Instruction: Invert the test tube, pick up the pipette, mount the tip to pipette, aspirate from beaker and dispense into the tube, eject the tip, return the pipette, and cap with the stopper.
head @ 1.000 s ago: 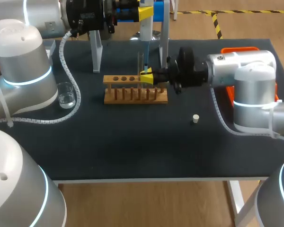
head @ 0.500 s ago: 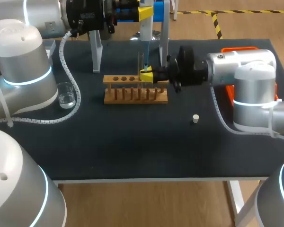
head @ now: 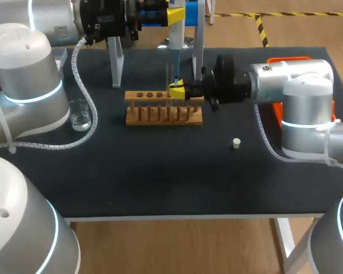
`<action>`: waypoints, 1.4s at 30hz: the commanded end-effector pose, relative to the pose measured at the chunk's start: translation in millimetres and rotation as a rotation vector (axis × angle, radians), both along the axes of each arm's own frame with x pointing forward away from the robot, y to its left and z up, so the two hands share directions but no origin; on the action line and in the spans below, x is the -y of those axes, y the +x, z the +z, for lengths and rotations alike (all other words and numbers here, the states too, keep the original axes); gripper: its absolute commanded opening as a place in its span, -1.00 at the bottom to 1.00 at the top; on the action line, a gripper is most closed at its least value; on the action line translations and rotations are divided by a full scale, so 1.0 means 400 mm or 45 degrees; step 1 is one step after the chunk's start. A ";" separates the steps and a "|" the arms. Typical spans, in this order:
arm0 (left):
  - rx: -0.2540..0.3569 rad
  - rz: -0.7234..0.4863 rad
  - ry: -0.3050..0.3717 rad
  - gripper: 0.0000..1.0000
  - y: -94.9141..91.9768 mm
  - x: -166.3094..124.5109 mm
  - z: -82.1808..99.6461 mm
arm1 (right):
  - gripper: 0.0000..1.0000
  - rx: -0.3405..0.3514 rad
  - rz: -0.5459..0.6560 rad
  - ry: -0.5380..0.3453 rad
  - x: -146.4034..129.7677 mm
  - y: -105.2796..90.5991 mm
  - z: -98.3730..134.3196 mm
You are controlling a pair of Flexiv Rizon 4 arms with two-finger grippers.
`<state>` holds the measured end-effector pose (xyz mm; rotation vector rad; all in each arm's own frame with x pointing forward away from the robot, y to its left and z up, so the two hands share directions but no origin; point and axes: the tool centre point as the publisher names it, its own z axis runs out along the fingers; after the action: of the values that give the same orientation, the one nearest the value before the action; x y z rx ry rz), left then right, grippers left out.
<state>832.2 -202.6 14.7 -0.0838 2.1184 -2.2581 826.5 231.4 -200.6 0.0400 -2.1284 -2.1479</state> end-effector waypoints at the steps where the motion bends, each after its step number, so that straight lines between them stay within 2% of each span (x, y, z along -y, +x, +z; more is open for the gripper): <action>1: -0.001 -0.003 0.002 -1.00 0.001 -0.001 0.002 | -1.00 0.003 -0.001 0.002 0.001 0.000 0.003; 28: -0.001 -0.003 0.002 -1.00 0.001 -0.001 0.002 | -1.00 0.034 -0.006 0.016 0.001 0.005 0.032; 42: -0.001 -0.003 0.002 -1.00 0.001 -0.001 0.002 | -1.00 0.073 -0.010 0.047 -0.007 0.029 0.086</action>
<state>832.7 -202.2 23.2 -0.0819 2.1152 -2.2604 835.9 233.7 -178.4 0.0927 -2.1206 -2.2178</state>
